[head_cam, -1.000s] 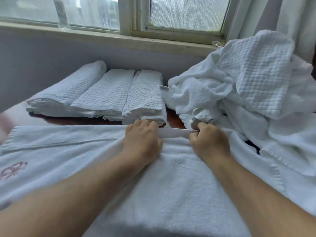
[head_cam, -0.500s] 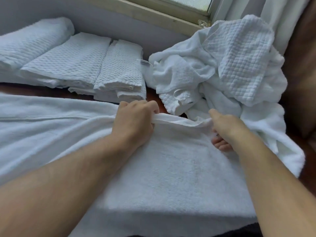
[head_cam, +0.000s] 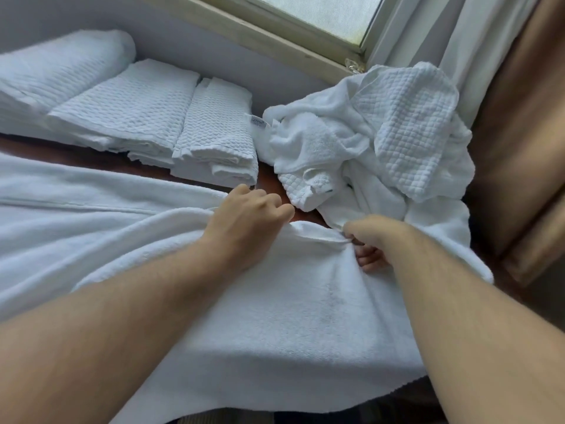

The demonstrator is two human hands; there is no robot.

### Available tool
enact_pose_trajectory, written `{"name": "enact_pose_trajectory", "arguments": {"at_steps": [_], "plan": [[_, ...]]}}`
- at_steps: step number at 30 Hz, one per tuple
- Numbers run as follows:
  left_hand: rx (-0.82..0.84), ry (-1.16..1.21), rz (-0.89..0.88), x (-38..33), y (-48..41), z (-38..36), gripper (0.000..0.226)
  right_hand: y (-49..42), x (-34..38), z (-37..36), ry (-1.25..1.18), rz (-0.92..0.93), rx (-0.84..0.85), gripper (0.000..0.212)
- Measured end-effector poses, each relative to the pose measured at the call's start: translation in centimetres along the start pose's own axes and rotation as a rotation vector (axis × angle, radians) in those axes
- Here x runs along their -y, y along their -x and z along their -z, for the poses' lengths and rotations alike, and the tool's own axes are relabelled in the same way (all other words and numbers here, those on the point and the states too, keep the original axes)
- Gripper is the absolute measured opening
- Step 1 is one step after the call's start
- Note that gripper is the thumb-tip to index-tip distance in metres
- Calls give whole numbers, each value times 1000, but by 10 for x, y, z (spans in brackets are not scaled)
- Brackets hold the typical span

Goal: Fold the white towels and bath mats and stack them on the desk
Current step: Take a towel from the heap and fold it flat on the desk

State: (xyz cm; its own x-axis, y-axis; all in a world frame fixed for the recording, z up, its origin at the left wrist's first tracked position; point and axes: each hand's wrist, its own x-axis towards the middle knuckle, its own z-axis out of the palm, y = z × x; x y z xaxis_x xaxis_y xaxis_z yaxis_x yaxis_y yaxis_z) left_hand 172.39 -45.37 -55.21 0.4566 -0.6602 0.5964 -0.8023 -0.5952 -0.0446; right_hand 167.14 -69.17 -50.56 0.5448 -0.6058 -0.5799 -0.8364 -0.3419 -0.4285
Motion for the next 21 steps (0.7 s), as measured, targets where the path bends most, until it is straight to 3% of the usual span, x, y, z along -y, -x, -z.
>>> {"name": "enact_pose_trajectory", "arguments": {"at_steps": [2,5,6,9,11,12,18,21], "plan": [[-3,-10,6,2,5,0,24,-5,-7,-7,-100,24,-134,34],[-24,3,37,4,14,3,22,0,-10,-12,-297,58,-256,22],[-35,4,55,5,16,4,20,2,-9,-12,-397,110,-298,19],[-47,15,103,6,18,5,14,10,-6,-7,-801,442,-636,32],[-33,18,107,7,18,4,15,22,-19,-15,-1091,585,-617,34],[-26,12,97,7,17,2,16,26,-29,-21,-1117,553,-550,32],[-33,29,39,6,17,5,19,28,-41,-19,-384,90,-143,48],[-31,27,21,5,19,8,21,21,-22,-5,27,76,-306,48]]}}
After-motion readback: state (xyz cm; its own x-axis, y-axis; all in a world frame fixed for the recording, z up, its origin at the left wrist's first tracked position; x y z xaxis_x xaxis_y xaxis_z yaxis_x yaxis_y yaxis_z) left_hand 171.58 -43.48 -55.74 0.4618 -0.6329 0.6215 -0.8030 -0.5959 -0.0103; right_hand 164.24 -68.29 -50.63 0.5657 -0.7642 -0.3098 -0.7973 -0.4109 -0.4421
